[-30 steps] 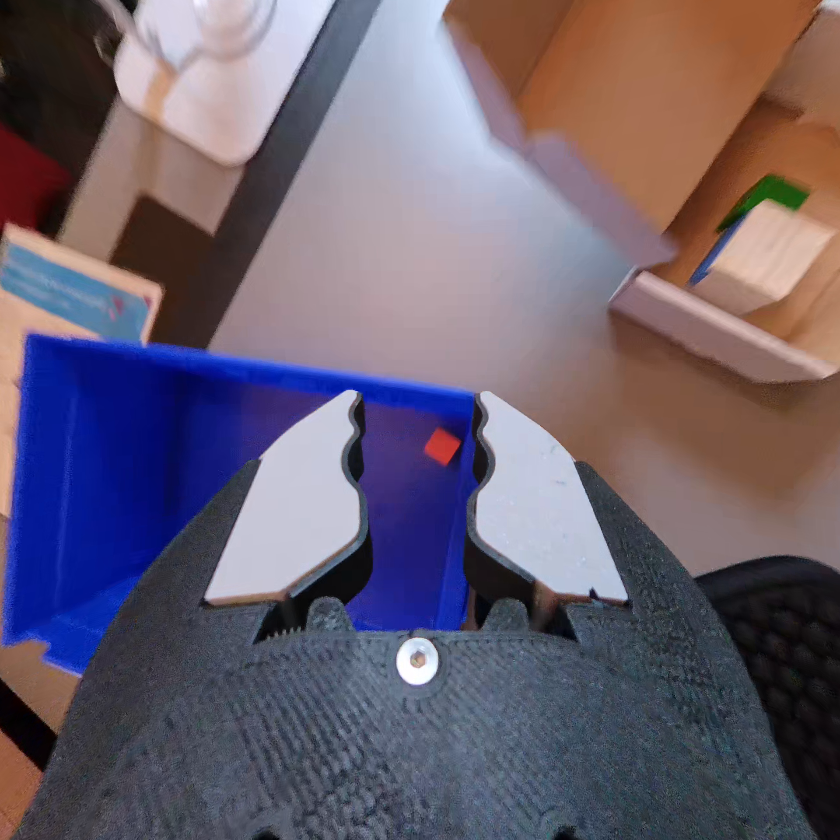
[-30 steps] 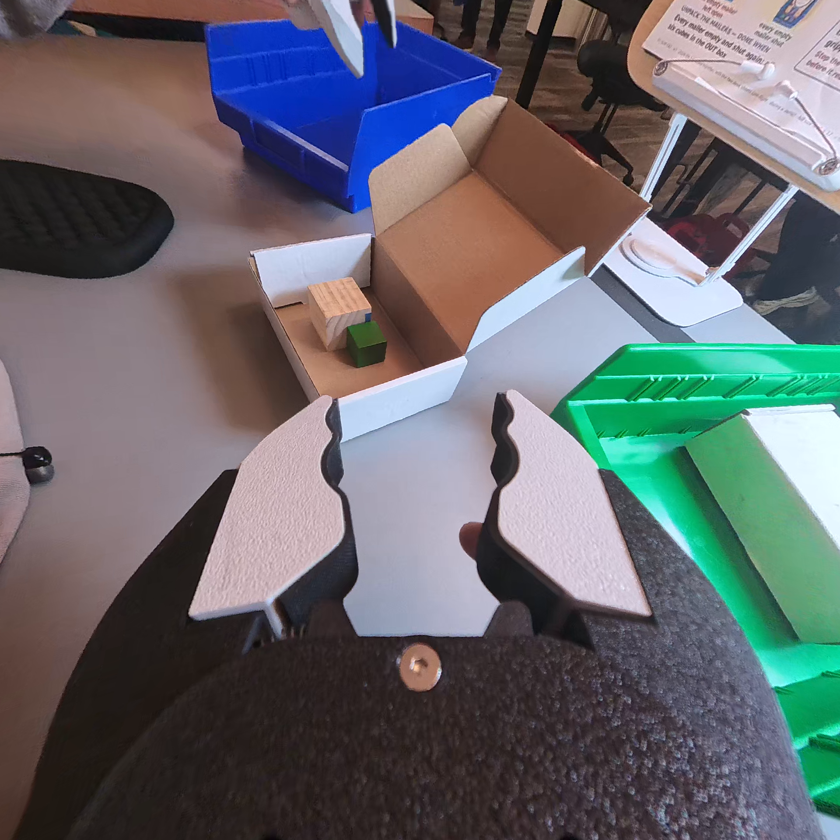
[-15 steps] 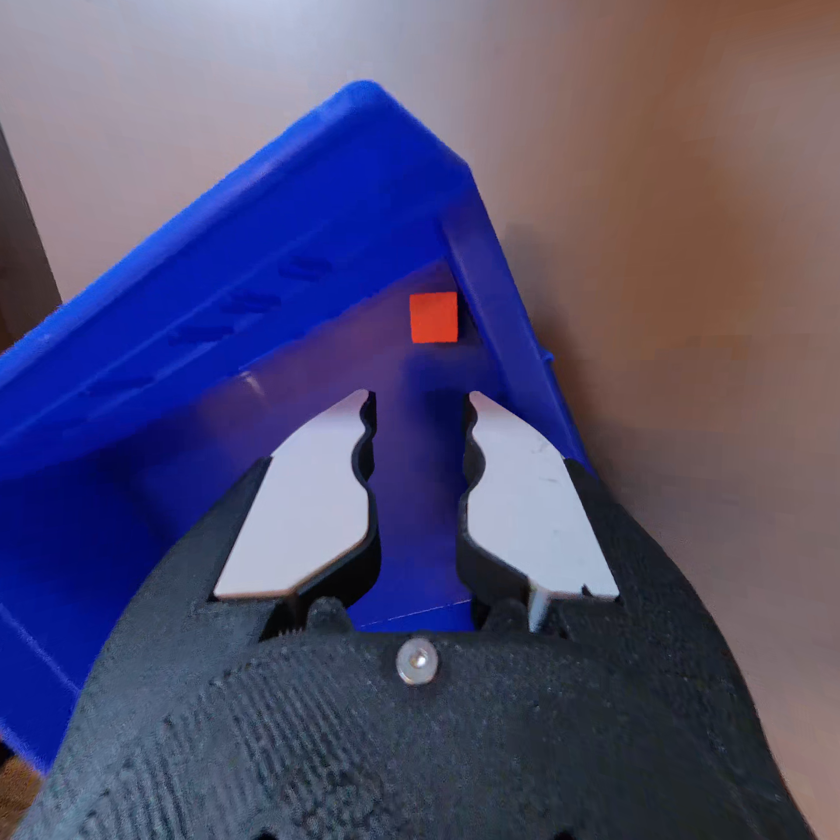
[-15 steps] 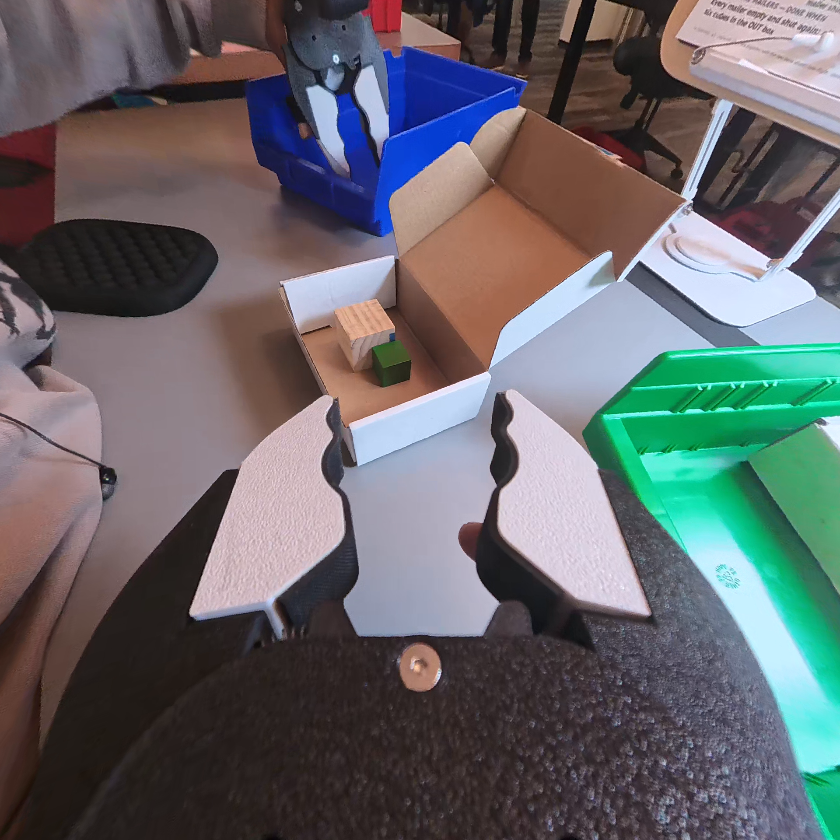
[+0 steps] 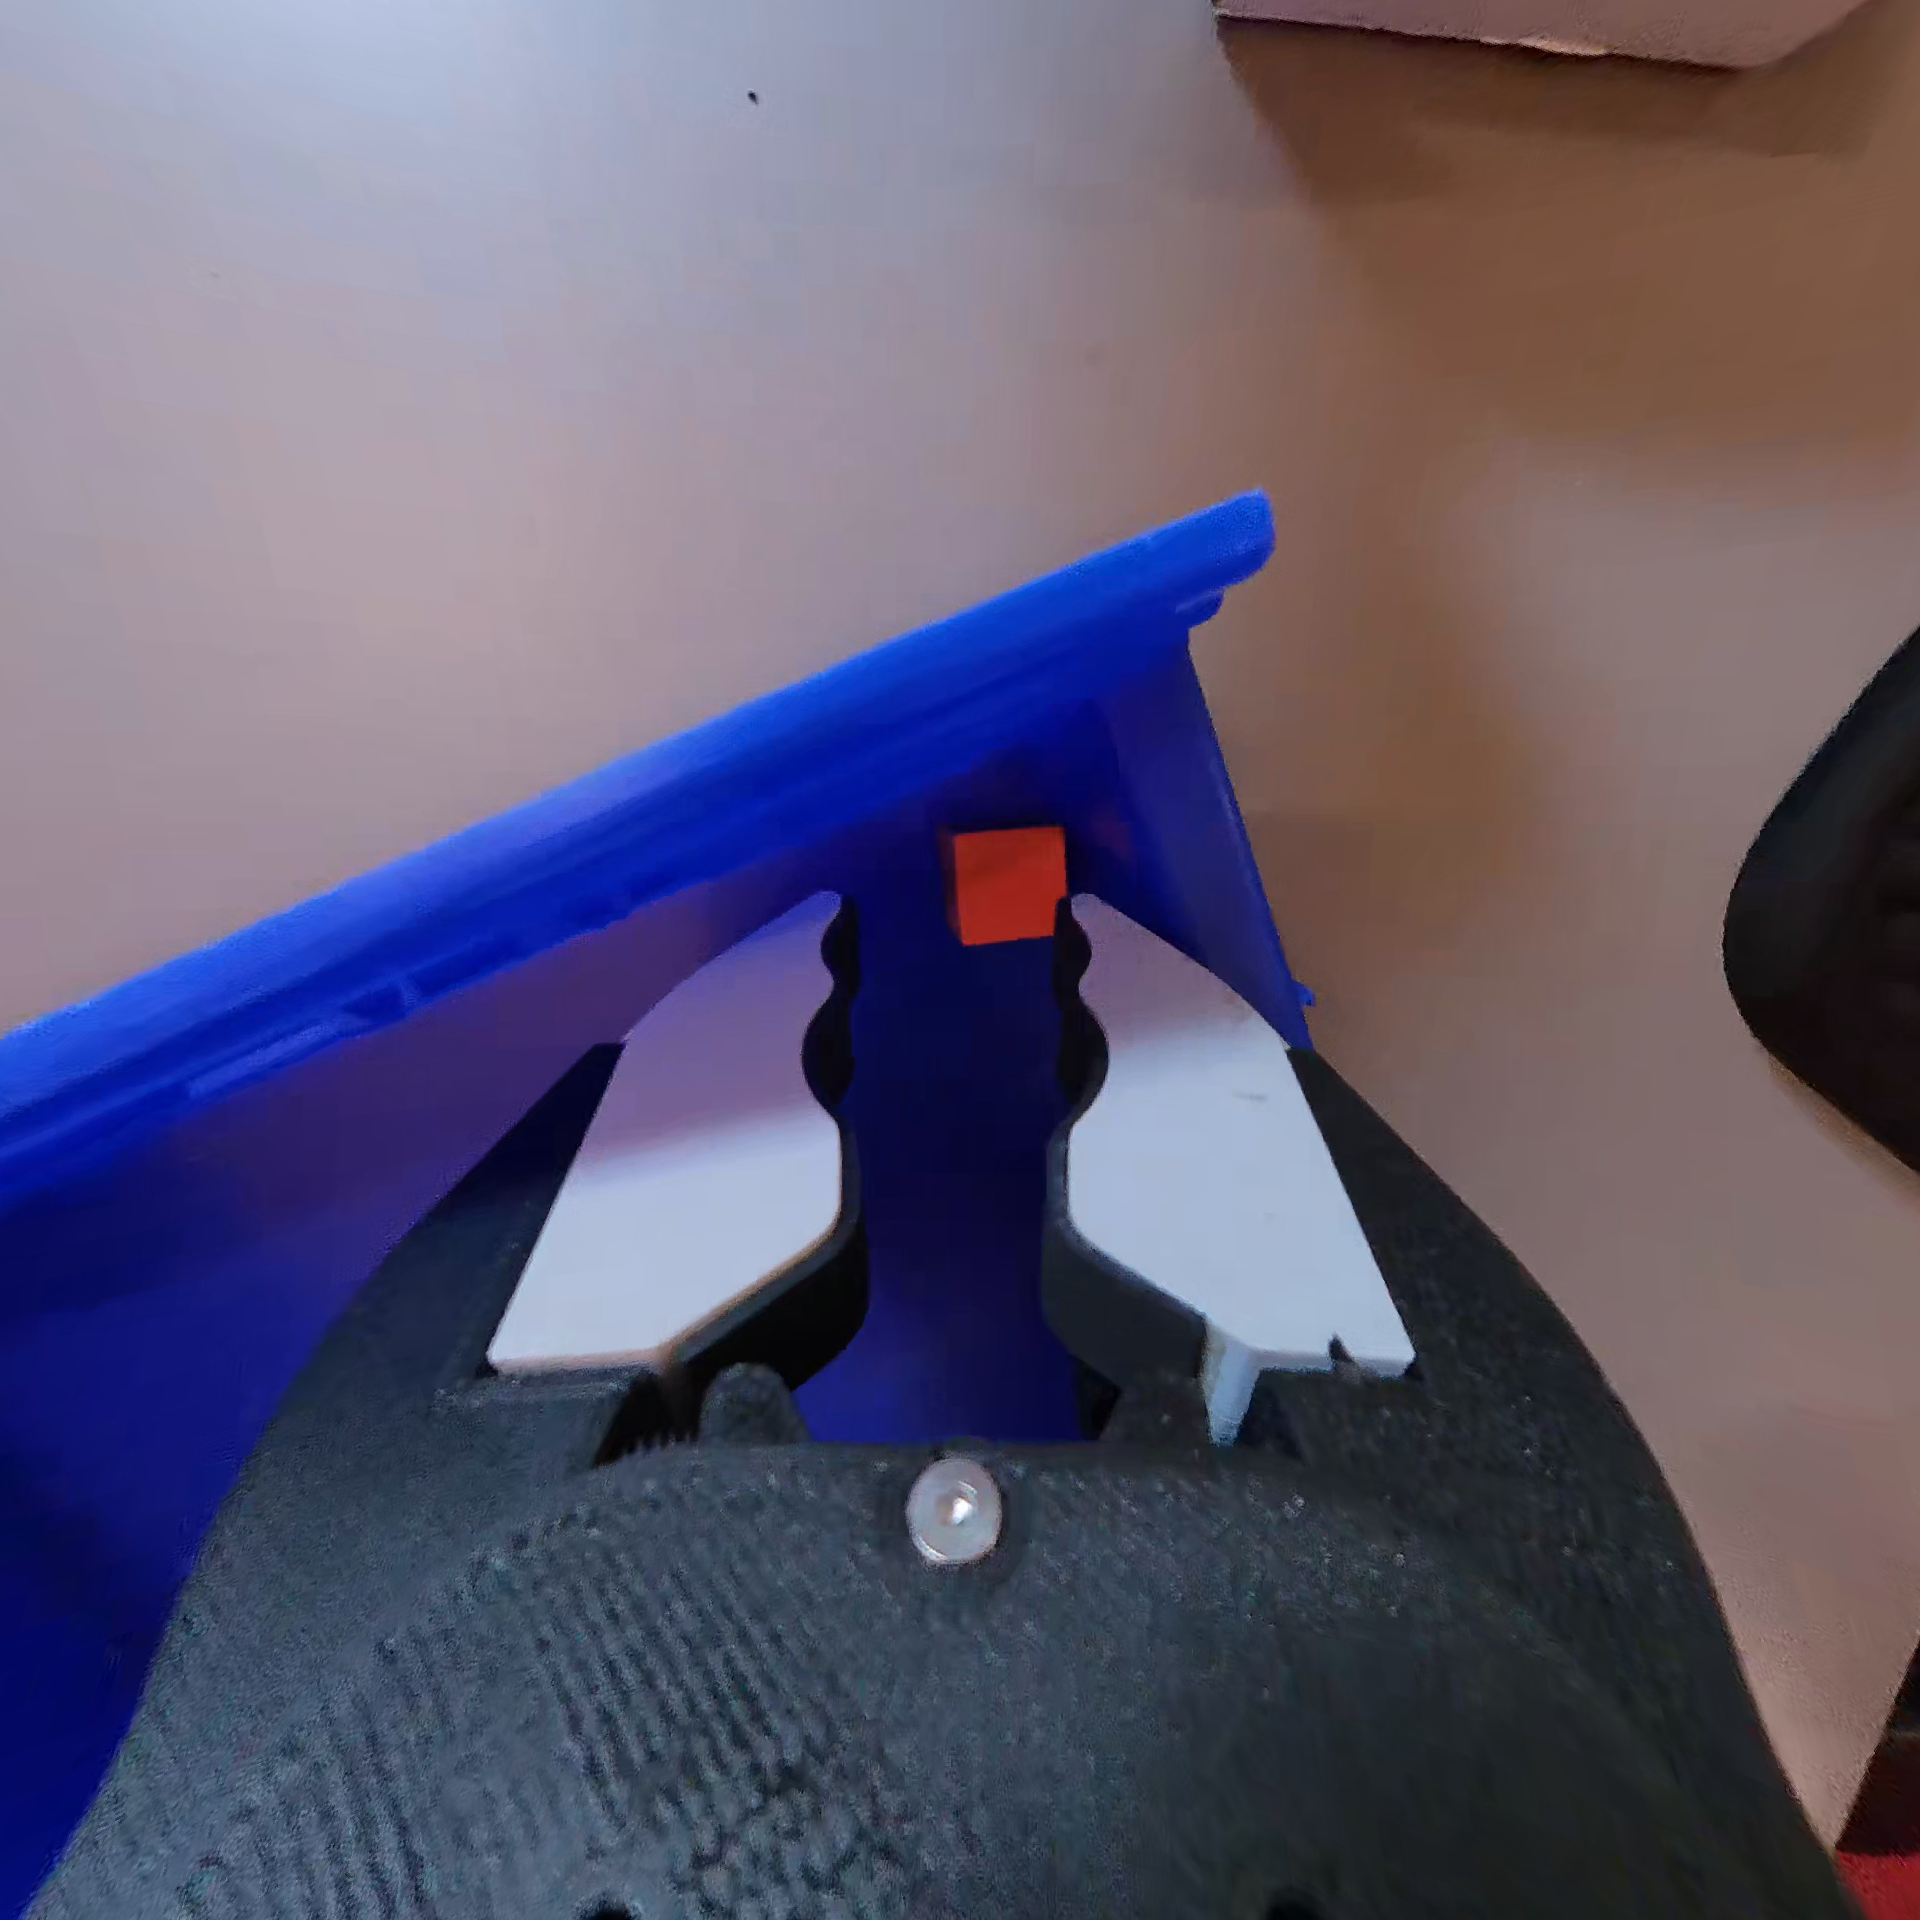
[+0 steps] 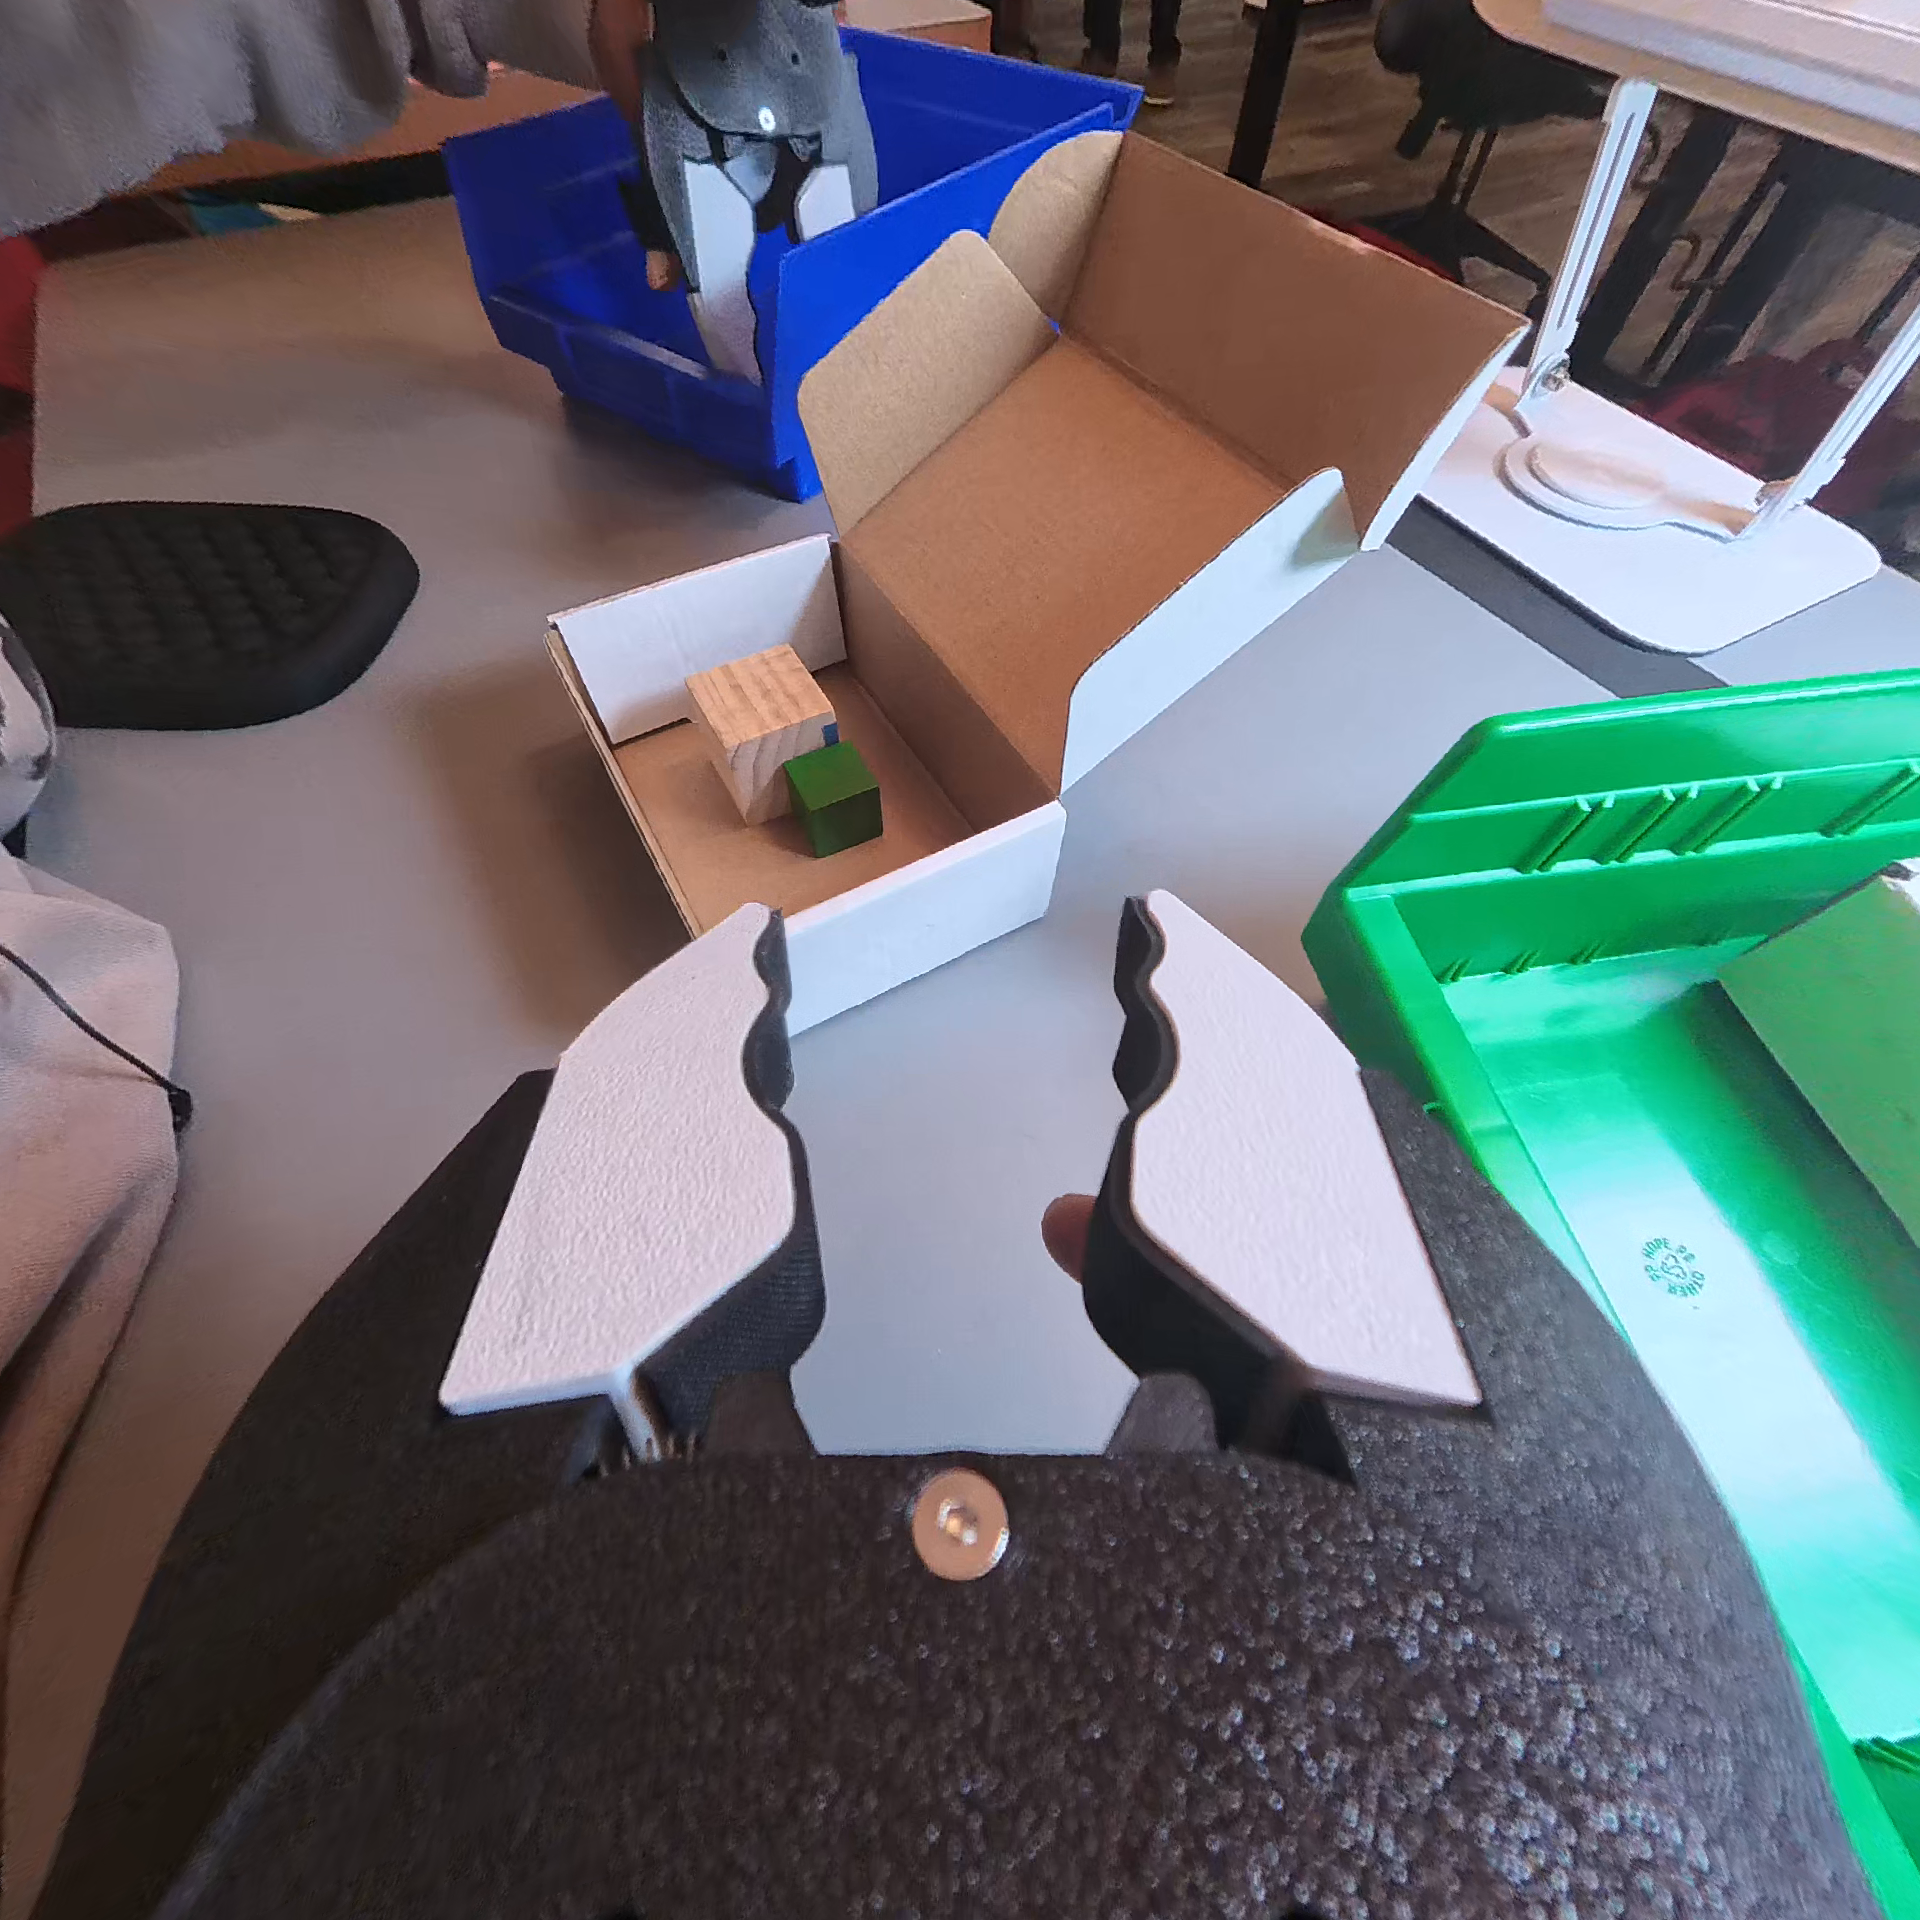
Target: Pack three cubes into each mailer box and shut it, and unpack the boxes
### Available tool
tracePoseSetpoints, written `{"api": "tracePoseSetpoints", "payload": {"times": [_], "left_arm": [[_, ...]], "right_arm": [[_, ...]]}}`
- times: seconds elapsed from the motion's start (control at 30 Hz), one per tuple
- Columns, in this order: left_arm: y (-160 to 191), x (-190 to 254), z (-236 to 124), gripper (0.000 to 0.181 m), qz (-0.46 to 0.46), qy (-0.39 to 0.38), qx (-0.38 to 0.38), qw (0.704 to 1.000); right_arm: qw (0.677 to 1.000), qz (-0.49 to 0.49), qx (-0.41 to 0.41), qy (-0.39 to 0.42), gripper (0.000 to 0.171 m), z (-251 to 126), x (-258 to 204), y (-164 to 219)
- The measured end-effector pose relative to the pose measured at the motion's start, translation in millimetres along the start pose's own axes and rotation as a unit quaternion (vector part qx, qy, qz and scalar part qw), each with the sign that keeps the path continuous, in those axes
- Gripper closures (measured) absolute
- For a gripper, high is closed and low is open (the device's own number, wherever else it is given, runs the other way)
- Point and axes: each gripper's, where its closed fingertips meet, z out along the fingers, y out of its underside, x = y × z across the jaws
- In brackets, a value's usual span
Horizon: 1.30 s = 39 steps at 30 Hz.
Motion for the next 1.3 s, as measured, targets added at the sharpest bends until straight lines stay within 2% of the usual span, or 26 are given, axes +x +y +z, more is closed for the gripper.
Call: {"api": "tracePoseSetpoints", "payload": {"times": [0.07,0.17,0.27,0.3,0.43,0.57,0.67,0.7,0.73,0.8,0.97,1.07,1.17,1.23,1.3], "left_arm": [[1.0,-1.8,-0.9,0.148,-0.012,-0.003,-0.005,1.0],[3.0,-12.7,-5.4,0.18,-0.018,-0.046,-0.005,0.999],[17.9,-29.5,-9.5,0.178,-0.03,-0.102,-0.031,0.994],[19.7,-30.7,-10.9,0.176,-0.038,-0.105,-0.029,0.993],[12.2,-17.0,-12.6,0.145,-0.029,-0.081,-0.009,0.996],[5.9,-12.5,-6.3,0.135,-0.024,-0.079,-0.017,0.996],[1.9,-9.6,2.4,0.139,-0.027,-0.065,-0.015,0.997],[2.0,-10.2,5.2,0.145,-0.024,-0.067,-0.018,0.997],[2.2,-10.7,7.2,0.159,-0.02,-0.069,-0.021,0.997],[5.8,-14.4,2.2,0.159,-0.028,-0.079,-0.035,0.996],[9.7,-31.1,-57.7,0.16,-0.077,-0.147,-0.017,0.986],[-12.2,-24.0,-96.2,0.16,-0.082,-0.181,0.017,0.98],[-51.6,-8.5,-118.8,0.16,-0.083,-0.203,0.061,0.974],[-84.5,8.5,-117.5,0.16,-0.083,-0.202,0.085,0.972],[-117.3,30.8,-100.6,0.16,-0.069,-0.183,0.091,0.977]], "right_arm": [[1.0,0.001,0.001,0.003,0.112,-0.9,1.8,1.0],[1.0,0.002,0.003,0.004,0.112,-2.0,2.7,1.3],[1.0,-0.001,0.005,0.006,0.112,-3.2,2.6,0.6],[1.0,-0.002,0.006,0.007,0.113,-3.8,2.5,0.0],[1.0,-0.004,0.011,0.009,0.113,-6.2,2.4,-2.1],[1.0,-0.005,0.012,0.008,0.113,-6.6,1.9,-2.8],[1.0,-0.006,0.012,0.01,0.113,-7.1,1.9,-2.4],[1.0,-0.006,0.012,0.011,0.114,-7.5,2.0,-2.4],[1.0,-0.005,0.013,0.012,0.114,-8.1,2.2,-2.5],[1.0,-0.007,0.015,0.014,0.114,-9.8,2.5,-3.3],[1.0,-0.013,0.023,0.009,0.114,-14.0,0.3,-6.3],[0.999,-0.017,0.026,0.012,0.114,-16.7,0.6,-7.0],[0.999,-0.019,0.029,0.013,0.114,-19.2,0.5,-7.9],[0.999,-0.022,0.029,0.015,0.114,-20.6,0.0,-7.7],[0.999,-0.024,0.033,0.015,0.114,-22.1,-1.4,-8.8]]}}
